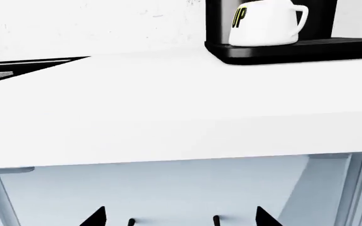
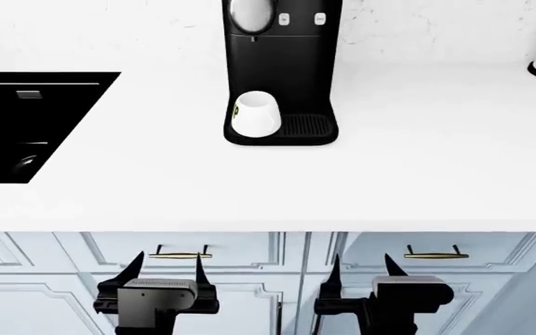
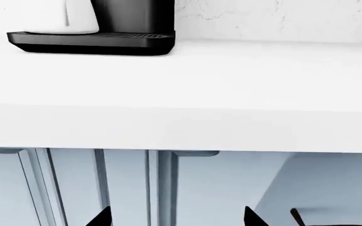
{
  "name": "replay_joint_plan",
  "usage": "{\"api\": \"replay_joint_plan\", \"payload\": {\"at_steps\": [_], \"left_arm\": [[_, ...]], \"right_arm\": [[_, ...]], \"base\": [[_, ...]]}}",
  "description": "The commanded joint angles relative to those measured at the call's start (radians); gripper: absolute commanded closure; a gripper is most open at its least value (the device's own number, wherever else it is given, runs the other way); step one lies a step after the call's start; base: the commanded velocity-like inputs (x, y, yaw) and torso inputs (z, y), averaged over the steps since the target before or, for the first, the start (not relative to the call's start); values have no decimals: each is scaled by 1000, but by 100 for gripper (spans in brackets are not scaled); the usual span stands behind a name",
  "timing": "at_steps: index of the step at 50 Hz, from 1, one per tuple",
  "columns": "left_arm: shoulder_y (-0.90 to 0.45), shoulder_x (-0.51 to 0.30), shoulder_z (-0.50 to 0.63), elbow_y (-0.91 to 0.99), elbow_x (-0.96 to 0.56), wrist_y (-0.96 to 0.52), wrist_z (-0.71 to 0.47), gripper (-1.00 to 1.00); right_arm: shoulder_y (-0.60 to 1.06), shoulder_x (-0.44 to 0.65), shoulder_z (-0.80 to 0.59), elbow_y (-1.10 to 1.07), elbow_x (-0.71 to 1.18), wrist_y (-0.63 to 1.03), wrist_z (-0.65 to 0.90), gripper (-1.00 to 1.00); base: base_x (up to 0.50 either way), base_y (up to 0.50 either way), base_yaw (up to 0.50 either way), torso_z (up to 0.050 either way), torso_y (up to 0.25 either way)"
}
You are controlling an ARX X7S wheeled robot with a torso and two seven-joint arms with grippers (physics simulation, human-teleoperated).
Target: Press the button on the coffee machine to serve coffee.
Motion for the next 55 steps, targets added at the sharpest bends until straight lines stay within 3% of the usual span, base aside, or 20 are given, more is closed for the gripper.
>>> {"api": "replay_joint_plan", "payload": {"at_steps": [1, 33, 49, 52, 55], "left_arm": [[0, -8, 9, 8, 1, -6, -13, -100], [-6, -20, 30, 9, -23, 16, -23, -100], [4, -33, 34, 32, -44, 10, -27, -100], [26, -29, 4, 80, -34, 14, -80, -100], [22, -30, 11, 116, -59, -40, -70, -100]], "right_arm": [[1, 7, -9, -2, 6, 2, 8, -100], [9, 22, -28, 13, 24, -5, 27, -100], [11, 24, -31, 12, 46, -1, 35, -100], [2, 26, -19, -19, 55, -4, 49, -100], [7, 29, -31, -27, 38, -13, 53, -100]], "base": [[0, 0, 0, 50, 0], [0, 0, 0, 50, 0], [0, 0, 0, 0, 0], [0, 0, 0, 0, 0], [0, 0, 0, 0, 0]]}}
